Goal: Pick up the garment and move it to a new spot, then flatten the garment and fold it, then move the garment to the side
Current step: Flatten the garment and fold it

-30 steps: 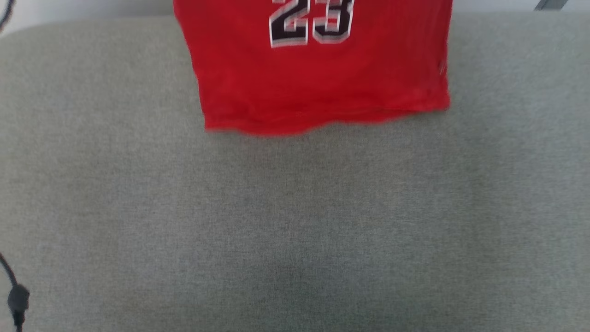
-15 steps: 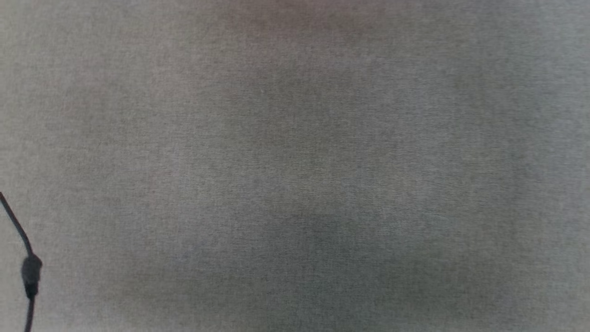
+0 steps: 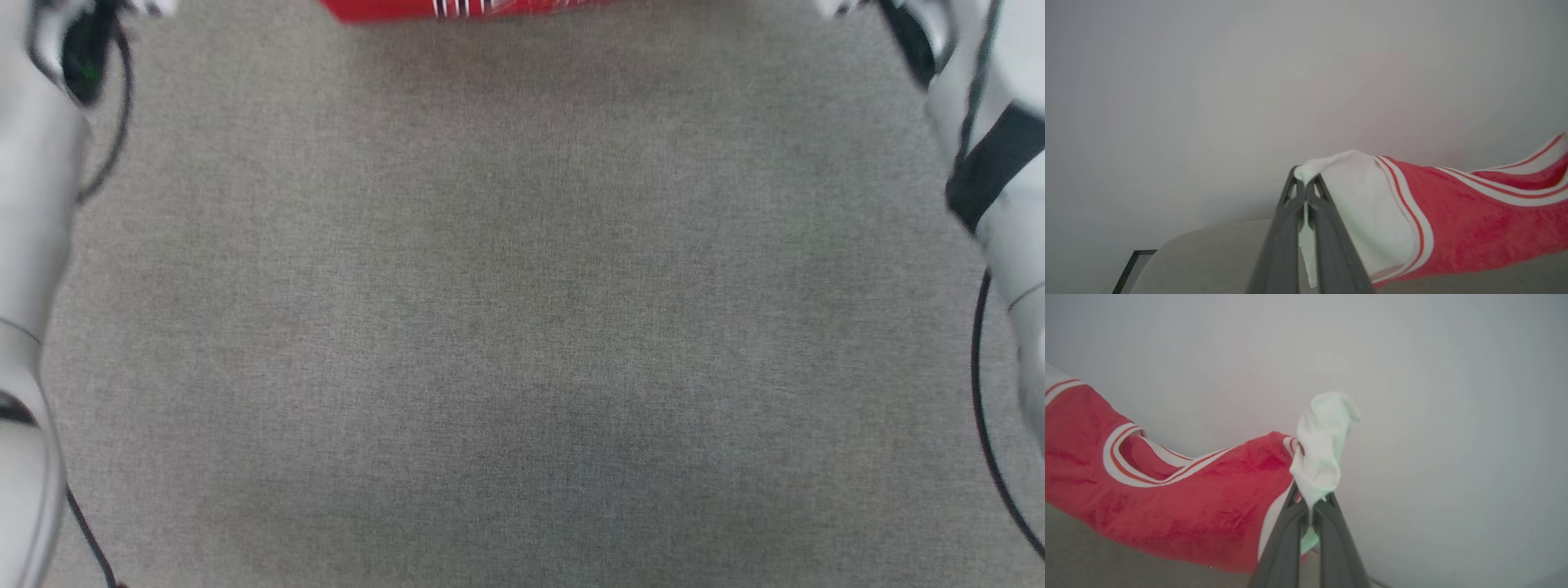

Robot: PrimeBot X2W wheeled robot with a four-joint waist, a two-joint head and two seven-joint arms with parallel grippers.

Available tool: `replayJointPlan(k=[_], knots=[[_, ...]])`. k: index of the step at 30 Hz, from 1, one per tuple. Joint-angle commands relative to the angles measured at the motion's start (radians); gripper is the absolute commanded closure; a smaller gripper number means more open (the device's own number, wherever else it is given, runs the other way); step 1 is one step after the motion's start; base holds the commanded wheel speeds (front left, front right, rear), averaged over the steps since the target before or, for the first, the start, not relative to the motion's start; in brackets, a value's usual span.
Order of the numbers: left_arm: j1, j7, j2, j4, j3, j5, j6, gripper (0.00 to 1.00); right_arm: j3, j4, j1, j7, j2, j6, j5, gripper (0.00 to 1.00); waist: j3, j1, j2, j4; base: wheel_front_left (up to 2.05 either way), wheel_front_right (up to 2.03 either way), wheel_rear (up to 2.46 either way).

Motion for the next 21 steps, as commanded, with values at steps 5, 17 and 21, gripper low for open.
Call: replayJointPlan(k=[5,17,21], knots=[[0.136,0.125,0.027,-0.083,-0.050,-0.092,-0.002,1.00,0.111,-0.054,0.125,0.100,-0.012,-0.001,0.149,1.00,-0.060,0.0000,0.0000,-0.003,0.00,0.00,0.00],[0.482,0.374,0.209,-0.372,-0.133,-0.290,-0.003,1.00,0.339,-0.512,0.506,0.342,-0.268,-0.001,0.532,1.00,-0.171,0.0000,0.0000,-0.023,0.00,0.00,0.00],[0.576,0.409,0.238,-0.448,-0.139,-0.321,0.019,1.00,0.340,-0.616,0.592,0.393,-0.329,-0.001,0.585,1.00,-0.189,0.0000,0.0000,-0.027,0.00,0.00,0.00]])
